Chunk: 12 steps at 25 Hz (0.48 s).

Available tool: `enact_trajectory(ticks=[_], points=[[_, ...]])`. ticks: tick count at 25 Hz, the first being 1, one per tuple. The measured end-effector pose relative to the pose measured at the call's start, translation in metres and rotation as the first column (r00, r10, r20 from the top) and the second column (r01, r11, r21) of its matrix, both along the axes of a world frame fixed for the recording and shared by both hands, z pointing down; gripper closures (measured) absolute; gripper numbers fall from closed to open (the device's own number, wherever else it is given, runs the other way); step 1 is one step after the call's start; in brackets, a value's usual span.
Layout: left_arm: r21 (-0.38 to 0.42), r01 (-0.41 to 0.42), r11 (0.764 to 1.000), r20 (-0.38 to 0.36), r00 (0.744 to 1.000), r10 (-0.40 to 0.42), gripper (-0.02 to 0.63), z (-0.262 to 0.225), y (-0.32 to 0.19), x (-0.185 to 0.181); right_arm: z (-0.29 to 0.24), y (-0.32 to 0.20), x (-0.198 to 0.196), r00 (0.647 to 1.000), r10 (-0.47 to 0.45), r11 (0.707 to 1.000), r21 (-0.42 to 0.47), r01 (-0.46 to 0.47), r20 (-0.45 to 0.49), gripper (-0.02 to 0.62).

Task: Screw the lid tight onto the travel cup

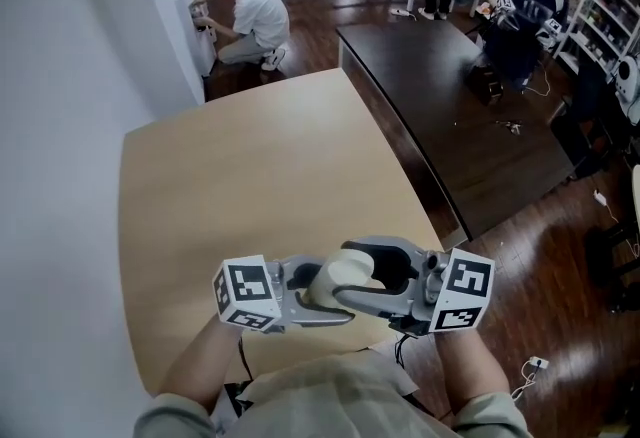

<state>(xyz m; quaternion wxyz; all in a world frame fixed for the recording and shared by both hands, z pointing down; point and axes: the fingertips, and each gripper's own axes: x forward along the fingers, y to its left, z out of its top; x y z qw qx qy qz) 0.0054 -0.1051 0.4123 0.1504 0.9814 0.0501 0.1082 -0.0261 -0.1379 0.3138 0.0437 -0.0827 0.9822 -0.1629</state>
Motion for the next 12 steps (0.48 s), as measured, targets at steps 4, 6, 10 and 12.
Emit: enact_trajectory(ticks=[4, 6, 10, 12], points=[[0.042, 0.194, 0.98, 0.049, 0.979, -0.196, 0.29, 0.006, -0.031, 0.005, 0.004, -0.026, 0.008, 0.984, 0.176, 0.983, -0.048, -0.176, 0.013, 0.314], [0.094, 0.326, 0.94, 0.101, 0.937, -0.335, 0.29, 0.013, -0.051, 0.004, 0.009, -0.041, 0.012, 0.962, 0.273, 0.96, -0.07, -0.272, 0.005, 0.314], [0.229, 0.535, 0.813, 0.197, 0.793, -0.577, 0.29, 0.028, -0.08, 0.002, 0.023, -0.064, 0.019, 0.895, 0.446, 0.886, -0.128, -0.445, -0.023, 0.314], [0.302, 0.597, 0.743, 0.22, 0.715, -0.664, 0.29, 0.035, -0.091, -0.003, 0.031, -0.073, 0.02, 0.858, 0.512, 0.844, -0.16, -0.512, -0.04, 0.314]])
